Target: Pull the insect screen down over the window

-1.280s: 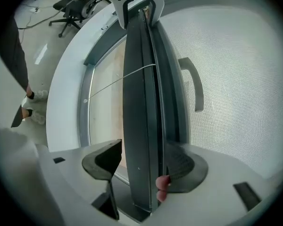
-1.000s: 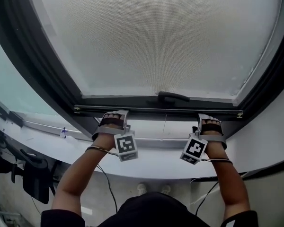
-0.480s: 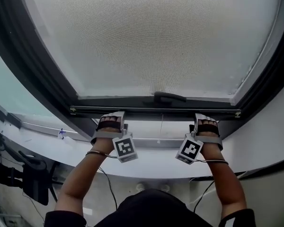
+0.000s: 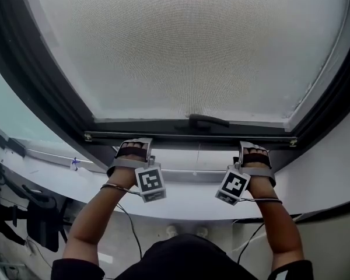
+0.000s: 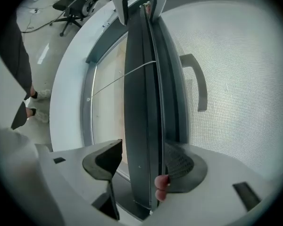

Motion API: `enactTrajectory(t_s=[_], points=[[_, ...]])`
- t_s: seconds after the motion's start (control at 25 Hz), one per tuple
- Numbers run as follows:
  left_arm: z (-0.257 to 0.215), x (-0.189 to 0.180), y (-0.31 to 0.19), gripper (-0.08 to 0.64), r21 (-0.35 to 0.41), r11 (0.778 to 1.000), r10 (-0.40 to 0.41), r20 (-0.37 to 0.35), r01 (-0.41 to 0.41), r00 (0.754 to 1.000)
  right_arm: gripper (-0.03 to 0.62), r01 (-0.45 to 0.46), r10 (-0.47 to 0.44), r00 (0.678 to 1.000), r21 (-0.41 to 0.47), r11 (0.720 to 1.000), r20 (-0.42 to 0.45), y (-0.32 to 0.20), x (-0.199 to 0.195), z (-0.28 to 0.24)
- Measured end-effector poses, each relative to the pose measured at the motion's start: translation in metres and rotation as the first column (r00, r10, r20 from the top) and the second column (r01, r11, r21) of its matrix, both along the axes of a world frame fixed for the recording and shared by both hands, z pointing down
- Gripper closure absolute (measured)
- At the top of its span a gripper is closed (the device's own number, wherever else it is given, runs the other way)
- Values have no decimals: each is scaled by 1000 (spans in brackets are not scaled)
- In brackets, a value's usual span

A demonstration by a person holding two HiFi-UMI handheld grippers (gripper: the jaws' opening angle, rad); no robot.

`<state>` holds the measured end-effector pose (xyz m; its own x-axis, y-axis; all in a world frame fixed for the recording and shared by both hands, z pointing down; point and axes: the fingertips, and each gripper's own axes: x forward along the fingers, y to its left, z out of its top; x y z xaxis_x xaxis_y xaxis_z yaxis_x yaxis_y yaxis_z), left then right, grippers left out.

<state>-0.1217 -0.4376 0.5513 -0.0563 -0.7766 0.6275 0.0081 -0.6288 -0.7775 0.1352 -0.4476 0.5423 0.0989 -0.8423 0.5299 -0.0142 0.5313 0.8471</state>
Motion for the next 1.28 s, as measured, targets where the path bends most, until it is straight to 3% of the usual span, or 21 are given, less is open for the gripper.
enactTrajectory(t_s=[0.28, 0.44, 0.72, 0.88, 1.08, 1.2, 1.28], points=[[11, 1, 0, 267, 109, 994, -21, -38, 25, 999, 305, -20, 19, 1000, 80, 997, 8, -3, -2, 5], [7, 0, -5, 272, 102, 995, -16, -61, 22, 998, 307, -22, 22, 1000, 34, 999, 12, -5, -1, 5], [-1, 1, -10, 305, 117, 993, -19, -66, 27, 998, 310, 22, -24, 998, 31, 999, 59, -7, -2, 0], [-2, 1, -11, 325, 93, 995, -24, -65, 30, 998, 359, 30, -32, 995, 23, 999, 91, -9, -1, -6], [-12, 4, -6, 325, 146, 989, -32, -51, 39, 998, 359, 53, -66, 990, 100, 994, 126, -1, -1, -21], [-29, 18, 9, 325, 146, 988, -37, -140, 58, 990, 359, 44, -76, 977, 158, 987, 200, 9, 6, -41], [-45, 29, 19, 325, 152, 985, -48, -234, 86, 971, 359, 38, -87, 956, 174, 984, 280, 17, 6, -54]])
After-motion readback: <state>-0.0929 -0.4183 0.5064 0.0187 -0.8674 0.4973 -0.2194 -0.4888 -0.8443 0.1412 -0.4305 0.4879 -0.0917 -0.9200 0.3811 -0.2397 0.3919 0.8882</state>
